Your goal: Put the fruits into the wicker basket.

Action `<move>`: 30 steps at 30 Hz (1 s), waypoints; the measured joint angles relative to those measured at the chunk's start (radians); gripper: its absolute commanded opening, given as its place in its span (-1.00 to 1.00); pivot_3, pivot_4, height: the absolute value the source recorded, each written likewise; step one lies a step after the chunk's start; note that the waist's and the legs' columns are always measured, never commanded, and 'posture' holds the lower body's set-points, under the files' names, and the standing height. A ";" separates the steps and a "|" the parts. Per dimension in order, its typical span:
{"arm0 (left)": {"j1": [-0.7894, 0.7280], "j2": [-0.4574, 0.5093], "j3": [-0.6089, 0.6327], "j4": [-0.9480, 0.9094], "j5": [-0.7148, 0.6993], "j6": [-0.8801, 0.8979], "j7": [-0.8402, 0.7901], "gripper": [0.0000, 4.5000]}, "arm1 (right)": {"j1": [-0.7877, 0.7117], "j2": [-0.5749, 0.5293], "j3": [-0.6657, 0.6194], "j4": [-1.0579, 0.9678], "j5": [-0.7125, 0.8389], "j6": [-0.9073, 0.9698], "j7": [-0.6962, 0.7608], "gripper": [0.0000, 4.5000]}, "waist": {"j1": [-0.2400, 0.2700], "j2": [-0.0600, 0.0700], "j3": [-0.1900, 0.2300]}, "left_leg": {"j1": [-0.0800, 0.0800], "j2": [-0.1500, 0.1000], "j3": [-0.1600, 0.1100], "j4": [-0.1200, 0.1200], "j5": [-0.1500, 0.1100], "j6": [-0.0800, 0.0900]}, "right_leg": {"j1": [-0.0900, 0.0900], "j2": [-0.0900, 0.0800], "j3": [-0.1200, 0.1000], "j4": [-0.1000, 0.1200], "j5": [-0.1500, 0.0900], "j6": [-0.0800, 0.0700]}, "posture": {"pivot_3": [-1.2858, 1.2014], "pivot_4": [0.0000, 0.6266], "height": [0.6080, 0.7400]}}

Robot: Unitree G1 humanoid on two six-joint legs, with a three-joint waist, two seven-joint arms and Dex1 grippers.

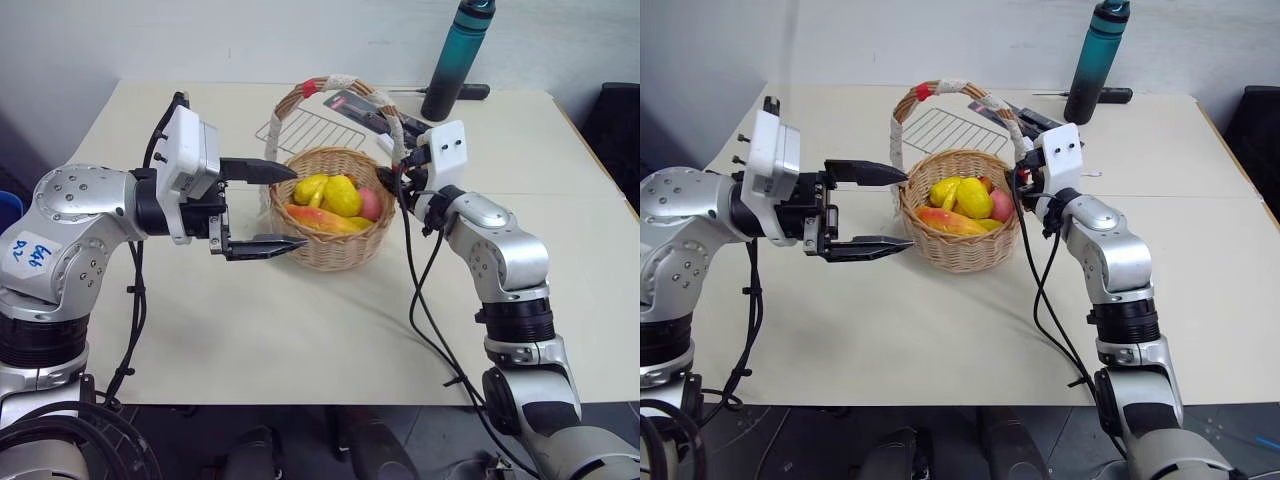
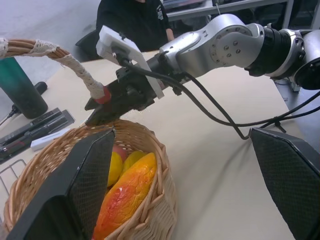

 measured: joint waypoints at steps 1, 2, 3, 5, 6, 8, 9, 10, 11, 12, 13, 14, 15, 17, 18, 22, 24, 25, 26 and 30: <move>0.000 0.000 0.000 0.001 0.000 -0.001 -0.001 1.00 | 0.010 -0.001 0.001 -0.016 -0.001 0.000 0.005 -0.58 | 0.001 0.000 0.000 | 0.000 0.000 0.000 0.000 0.000 0.000 | 0.000 0.000 0.000 0.000 0.000 0.000 | 0.03 -0.52 1.00; 0.000 0.000 0.000 0.002 0.001 -0.002 -0.002 1.00 | 0.021 -0.005 0.007 -0.033 -0.003 0.000 0.009 -0.73 | 0.001 0.000 0.000 | 0.000 0.000 0.000 0.000 0.000 0.000 | 0.000 0.000 0.000 0.000 0.000 0.000 | 0.03 -0.52 1.00; 0.000 0.000 -0.001 0.002 0.003 -0.003 -0.004 1.00 | 0.031 -0.017 0.016 -0.052 -0.011 0.002 0.014 -0.87 | 0.001 0.000 0.000 | 0.000 0.000 0.000 0.000 0.000 0.000 | 0.000 0.000 0.000 0.000 0.000 0.000 | 0.03 -0.52 1.00; -0.001 -0.002 -0.003 0.005 0.006 -0.011 -0.009 1.00 | 0.052 -0.035 0.013 -0.092 -0.010 0.006 0.024 -0.92 | 0.002 0.000 0.000 | 0.000 0.000 0.000 0.000 0.000 0.000 | 0.000 0.000 0.000 0.001 0.000 0.000 | 0.03 -0.52 1.00; -0.007 -0.008 -0.009 0.007 0.006 -0.012 -0.011 1.00 | 0.065 -0.062 0.006 -0.122 -0.004 0.020 0.032 -0.92 | 0.004 0.000 0.000 | 0.000 0.000 0.000 0.000 0.000 0.000 | 0.000 0.000 0.000 0.001 0.000 0.000 | 0.03 -0.52 1.00; -0.018 -0.016 -0.013 0.017 0.008 -0.015 -0.017 1.00 | 0.076 -0.108 -0.036 -0.164 0.011 0.044 0.051 -0.92 | 0.011 0.000 0.000 | 0.000 0.000 0.000 0.001 0.000 0.000 | 0.000 0.000 0.000 0.000 0.000 0.000 | 0.03 -0.52 1.00; -0.034 -0.025 -0.021 0.029 0.008 -0.019 -0.020 1.00 | 0.097 -0.155 -0.065 -0.200 0.028 0.051 0.076 -0.92 | 0.015 0.001 0.000 | 0.000 -0.001 0.000 0.001 0.000 0.000 | 0.000 0.000 0.000 0.000 0.000 0.000 | 0.03 -0.52 1.00; -0.040 -0.025 -0.021 0.040 0.009 -0.022 -0.022 1.00 | 0.115 -0.201 -0.094 -0.228 0.041 0.054 0.100 -0.92 | 0.022 0.001 0.000 | 0.000 0.000 0.000 0.001 0.000 0.000 | 0.000 0.000 0.000 0.000 0.000 0.000 | 0.03 -0.52 1.00; -0.046 -0.026 -0.023 0.049 0.013 -0.022 -0.023 1.00 | 0.133 -0.244 -0.122 -0.246 0.049 0.054 0.123 -0.92 | 0.026 0.001 0.001 | 0.000 0.000 0.000 0.001 0.000 0.000 | 0.000 0.000 -0.001 0.000 0.000 0.000 | 0.03 -0.52 1.00; -0.057 -0.034 -0.032 0.063 0.019 -0.027 -0.028 1.00 | 0.167 -0.299 -0.163 -0.266 0.060 0.053 0.153 -0.92 | 0.032 0.001 0.001 | 0.000 -0.001 -0.001 0.001 0.000 0.000 | 0.001 0.000 -0.001 -0.001 0.000 0.000 | 0.03 -0.52 1.00; -0.059 -0.034 -0.033 0.077 0.023 -0.034 -0.034 1.00 | 0.198 -0.345 -0.204 -0.267 0.067 0.052 0.176 -0.92 | 0.035 0.001 0.000 | 0.000 -0.001 -0.001 0.001 0.000 0.001 | 0.002 0.000 -0.001 -0.002 0.000 0.000 | 0.03 -0.52 1.00; -0.062 -0.037 -0.036 0.091 0.029 -0.039 -0.041 1.00 | 0.228 -0.384 -0.246 -0.264 0.069 0.052 0.190 -0.92 | 0.036 0.001 0.001 | 0.000 -0.001 0.000 0.001 0.000 0.001 | 0.002 0.000 -0.001 -0.002 0.000 0.001 | 0.03 -0.52 1.00; -0.062 -0.040 -0.039 0.100 0.034 -0.044 -0.048 1.00 | 0.256 -0.415 -0.284 -0.251 0.068 0.051 0.200 -0.92 | 0.037 0.001 0.001 | 0.000 -0.001 0.000 0.001 -0.001 0.001 | 0.002 0.000 0.000 -0.002 0.000 0.001 | 0.03 -0.52 1.00; -0.062 -0.053 -0.043 0.127 0.040 -0.056 -0.062 1.00 | 0.292 -0.454 -0.354 -0.204 0.057 0.047 0.199 -0.92 | 0.034 0.001 0.001 | 0.001 -0.001 0.001 0.002 -0.001 0.002 | 0.002 0.000 0.001 -0.002 0.001 0.002 | 0.03 -0.52 1.00; -0.063 -0.058 -0.049 0.131 0.042 -0.059 -0.066 1.00 | 0.303 -0.461 -0.370 -0.188 0.051 0.041 0.197 -0.92 | 0.028 0.001 0.001 | 0.001 -0.001 0.002 0.002 -0.001 0.002 | 0.002 0.000 0.002 -0.002 0.001 0.002 | 0.03 -0.52 1.00; -0.085 -0.076 -0.068 0.158 0.056 -0.075 -0.080 1.00 | 0.355 -0.431 -0.433 -0.094 0.025 -0.031 0.141 -0.92 | 0.018 0.001 0.000 | 0.004 -0.001 0.005 0.001 0.000 0.001 | 0.002 0.002 0.005 0.000 0.001 0.002 | 0.03 -0.52 1.00; -0.088 -0.077 -0.068 0.161 0.060 -0.078 -0.086 1.00 | 0.367 -0.398 -0.456 -0.040 0.015 -0.067 0.104 -0.58 | 0.016 0.001 0.001 | 0.005 -0.001 0.006 0.000 0.000 0.001 | 0.002 0.002 0.006 0.002 0.001 0.002 | 0.03 -0.52 1.00; -0.088 -0.078 -0.068 0.162 0.062 -0.078 -0.088 1.00 | 0.368 -0.385 -0.464 -0.021 0.015 -0.085 0.089 -0.49 | 0.016 0.001 0.001 | 0.006 -0.001 0.007 0.000 0.000 0.001 | 0.002 0.002 0.007 0.003 0.001 0.002 | 0.03 -0.52 1.00; -0.088 -0.078 -0.068 0.162 0.063 -0.078 -0.089 1.00 | 0.368 -0.370 -0.476 -0.015 0.017 -0.096 0.076 -0.32 | 0.015 0.001 0.001 | 0.006 -0.001 0.007 0.000 0.000 0.001 | 0.002 0.002 0.007 0.004 0.001 0.002 | 0.03 -0.52 1.00; -0.088 -0.079 -0.067 0.165 0.063 -0.077 -0.097 1.00 | 0.397 -0.359 -0.504 -0.037 0.032 -0.108 0.059 0.31 | 0.018 0.001 0.001 | 0.007 -0.001 0.007 0.000 0.000 0.001 | 0.002 0.002 0.007 0.004 0.001 0.002 | 0.03 -0.52 1.00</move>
